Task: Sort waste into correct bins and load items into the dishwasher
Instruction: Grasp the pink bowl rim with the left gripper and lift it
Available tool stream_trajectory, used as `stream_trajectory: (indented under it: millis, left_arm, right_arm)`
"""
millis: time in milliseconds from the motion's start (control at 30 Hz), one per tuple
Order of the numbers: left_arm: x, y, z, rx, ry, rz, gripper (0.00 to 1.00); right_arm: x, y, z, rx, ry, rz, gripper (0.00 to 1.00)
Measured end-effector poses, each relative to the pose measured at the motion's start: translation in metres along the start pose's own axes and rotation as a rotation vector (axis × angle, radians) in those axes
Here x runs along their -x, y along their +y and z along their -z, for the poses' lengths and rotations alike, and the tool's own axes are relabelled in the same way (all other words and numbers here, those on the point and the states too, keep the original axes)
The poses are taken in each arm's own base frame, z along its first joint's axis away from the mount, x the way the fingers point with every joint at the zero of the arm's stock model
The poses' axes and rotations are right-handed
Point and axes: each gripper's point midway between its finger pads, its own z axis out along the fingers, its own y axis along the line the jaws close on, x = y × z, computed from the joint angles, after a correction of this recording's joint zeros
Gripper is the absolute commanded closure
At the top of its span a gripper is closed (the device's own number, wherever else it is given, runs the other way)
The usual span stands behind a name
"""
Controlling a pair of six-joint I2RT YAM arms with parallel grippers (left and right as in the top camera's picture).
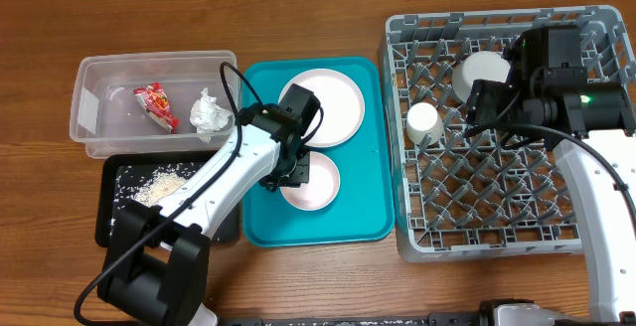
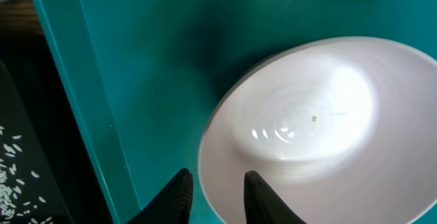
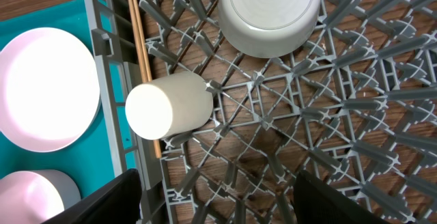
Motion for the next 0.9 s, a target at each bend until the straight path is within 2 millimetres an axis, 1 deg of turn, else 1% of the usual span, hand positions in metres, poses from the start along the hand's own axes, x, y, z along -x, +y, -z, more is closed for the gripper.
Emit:
stream_trajectory:
  millis: [200, 300, 500, 600, 833, 867, 900]
  left_arm:
    - [0.001, 0.002, -0.001, 0.01, -0.006, 0.0, 0.73]
    - [-0.002, 0.003, -0.005, 0.015, -0.002, 0.0, 0.77]
    - [-0.005, 0.005, -0.015, 0.016, -0.004, 0.0, 0.77]
    - [-0.006, 0.006, -0.017, 0.019, -0.002, 0.0, 0.75]
    - [-0.006, 0.005, -0.019, 0.017, -0.006, 0.0, 0.77]
    - [-0.007, 0.005, -0.021, 0.016, -0.006, 0.0, 0.8]
    - [-0.008, 0.006, -0.023, 0.018, -0.004, 0.0, 0.85]
  right_arm:
    - [0.0, 0.0, 0.0, 0.0, 0.0, 0.0, 0.27]
    - [0.0, 0.0, 0.0, 0.0, 0.0, 0.0, 0.27]
    - [0.0, 0.0, 0.0, 0.0, 0.0, 0.0, 0.27]
    - [0.0, 0.0, 0.0, 0.0, 0.0, 0.0, 0.26]
    - [0.0, 0.0, 0.0, 0.0, 0.0, 0.0, 0.27]
    - [0.0, 0.0, 0.0, 0.001, -0.001, 0.0, 0.26]
    - [0.0, 0.0, 0.0, 0.0, 0.0, 0.0, 0.27]
